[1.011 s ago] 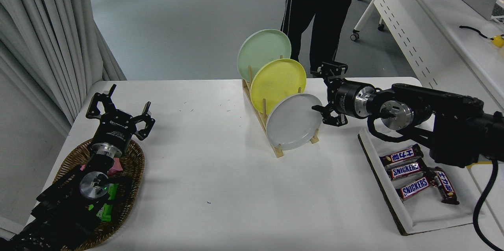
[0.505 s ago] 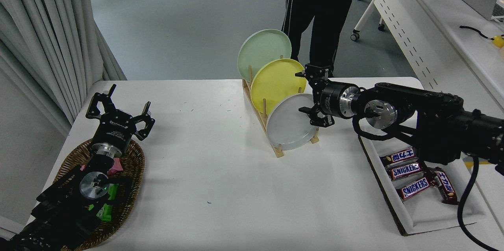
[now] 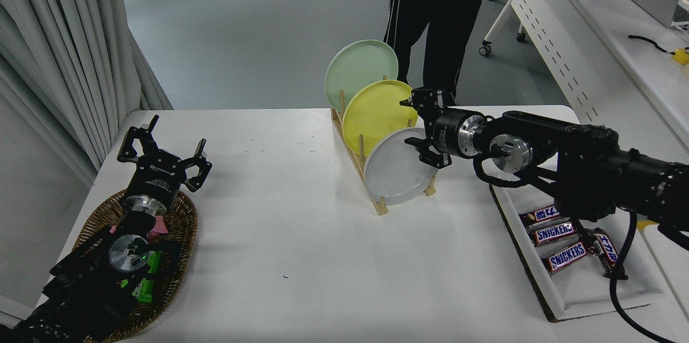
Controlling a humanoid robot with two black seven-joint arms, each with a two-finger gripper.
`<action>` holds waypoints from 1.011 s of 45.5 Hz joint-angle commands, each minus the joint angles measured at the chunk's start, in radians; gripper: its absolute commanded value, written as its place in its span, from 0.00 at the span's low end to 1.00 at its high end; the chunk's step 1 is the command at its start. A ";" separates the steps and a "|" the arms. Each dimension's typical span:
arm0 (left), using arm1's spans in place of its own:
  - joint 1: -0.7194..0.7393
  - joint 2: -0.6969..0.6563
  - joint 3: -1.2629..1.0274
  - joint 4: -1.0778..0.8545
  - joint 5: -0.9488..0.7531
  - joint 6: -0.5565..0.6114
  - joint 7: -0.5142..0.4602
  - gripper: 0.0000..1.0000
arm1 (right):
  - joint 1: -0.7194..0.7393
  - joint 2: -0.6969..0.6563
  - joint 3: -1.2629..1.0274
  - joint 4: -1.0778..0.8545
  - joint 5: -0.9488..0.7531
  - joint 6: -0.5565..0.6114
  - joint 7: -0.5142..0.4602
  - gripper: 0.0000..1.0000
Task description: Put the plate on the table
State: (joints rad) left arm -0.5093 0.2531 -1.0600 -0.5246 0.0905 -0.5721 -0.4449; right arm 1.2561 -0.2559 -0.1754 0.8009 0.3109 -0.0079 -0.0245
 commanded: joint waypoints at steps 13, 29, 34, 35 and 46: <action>0.000 0.000 0.000 0.000 0.000 0.000 0.000 1.00 | -0.007 0.000 0.014 -0.006 0.074 -0.001 -0.052 0.56; 0.000 0.000 0.000 0.000 0.000 0.000 0.000 1.00 | -0.009 0.003 0.039 -0.019 0.077 -0.012 -0.051 0.52; 0.000 0.000 0.000 0.000 0.000 0.000 0.000 1.00 | -0.014 0.004 0.050 -0.023 0.083 -0.012 -0.051 0.51; 0.000 0.000 0.000 0.000 0.000 0.000 0.000 1.00 | -0.015 0.004 0.050 -0.023 0.083 -0.012 -0.052 0.50; 0.000 0.000 0.000 0.000 0.000 0.000 0.000 1.00 | -0.015 0.006 0.048 -0.025 0.076 -0.011 -0.054 0.45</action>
State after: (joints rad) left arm -0.5093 0.2531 -1.0600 -0.5246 0.0905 -0.5722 -0.4449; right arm 1.2428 -0.2521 -0.1307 0.7791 0.3897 -0.0182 -0.0760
